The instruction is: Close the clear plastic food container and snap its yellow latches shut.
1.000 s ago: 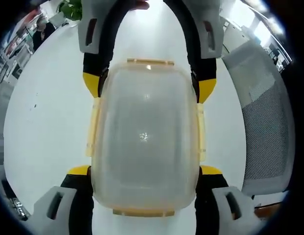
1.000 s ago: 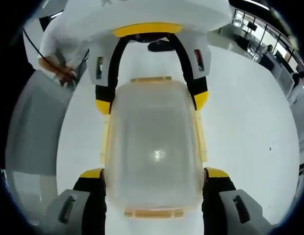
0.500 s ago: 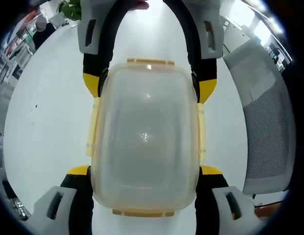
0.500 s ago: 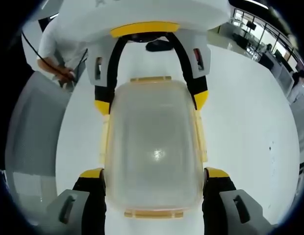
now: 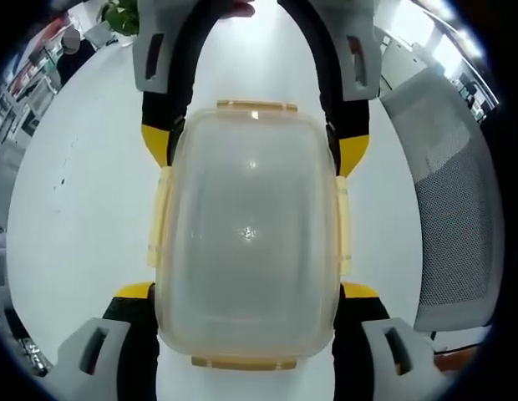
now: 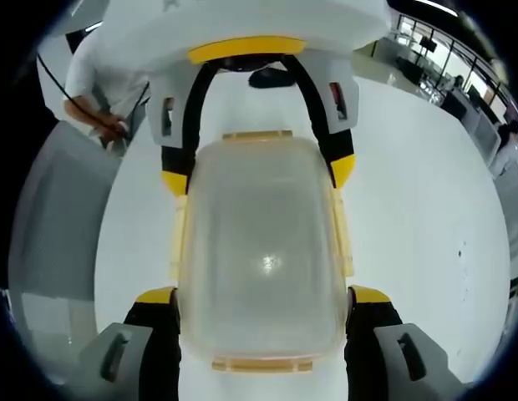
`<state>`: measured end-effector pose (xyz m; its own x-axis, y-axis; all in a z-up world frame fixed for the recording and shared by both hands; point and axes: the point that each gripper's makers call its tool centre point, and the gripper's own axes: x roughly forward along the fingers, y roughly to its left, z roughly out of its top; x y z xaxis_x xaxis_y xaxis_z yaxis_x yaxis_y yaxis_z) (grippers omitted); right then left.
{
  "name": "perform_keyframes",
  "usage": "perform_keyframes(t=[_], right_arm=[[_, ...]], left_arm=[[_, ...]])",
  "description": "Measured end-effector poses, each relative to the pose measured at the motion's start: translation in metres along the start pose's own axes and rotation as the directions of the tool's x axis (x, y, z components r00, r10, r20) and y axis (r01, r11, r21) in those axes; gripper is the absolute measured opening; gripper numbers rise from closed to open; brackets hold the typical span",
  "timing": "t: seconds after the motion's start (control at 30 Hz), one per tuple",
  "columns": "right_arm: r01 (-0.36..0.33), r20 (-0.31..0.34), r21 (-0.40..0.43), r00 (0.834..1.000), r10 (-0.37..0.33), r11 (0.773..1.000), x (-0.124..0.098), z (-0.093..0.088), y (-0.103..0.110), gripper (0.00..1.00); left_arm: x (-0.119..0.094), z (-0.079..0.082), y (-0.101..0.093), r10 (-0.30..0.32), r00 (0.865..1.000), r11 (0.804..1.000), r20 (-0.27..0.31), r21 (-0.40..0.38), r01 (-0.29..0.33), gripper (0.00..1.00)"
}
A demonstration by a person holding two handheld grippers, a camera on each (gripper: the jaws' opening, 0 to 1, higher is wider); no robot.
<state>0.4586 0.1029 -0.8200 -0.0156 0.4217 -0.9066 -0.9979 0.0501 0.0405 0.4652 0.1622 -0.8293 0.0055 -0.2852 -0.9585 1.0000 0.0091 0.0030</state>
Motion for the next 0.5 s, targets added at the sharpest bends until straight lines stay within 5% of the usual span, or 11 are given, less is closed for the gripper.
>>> perform_keyframes(t=[0.2,0.3,0.5], right_arm=[[-0.001,-0.005,-0.031,1.000,0.001,1.000,-0.0010,0.0010,0.0032,0.82],[0.021,-0.030,-0.112,0.999,-0.025,0.993,0.0024,-0.0030,0.0033,0.95],[0.031,-0.023,-0.084,0.999,-0.033,0.996,0.0031,-0.0031,0.0035,0.97]], left_arm=[[0.0000,0.0004,-0.0032,-0.003,1.000,1.000,-0.026,-0.004,0.002,0.93],[0.0007,-0.0013,-0.0025,0.008,0.999,1.000,-0.033,0.007,-0.007,0.99],[-0.0008,0.0006,-0.0011,0.024,0.999,1.000,-0.028,0.005,-0.023,0.99]])
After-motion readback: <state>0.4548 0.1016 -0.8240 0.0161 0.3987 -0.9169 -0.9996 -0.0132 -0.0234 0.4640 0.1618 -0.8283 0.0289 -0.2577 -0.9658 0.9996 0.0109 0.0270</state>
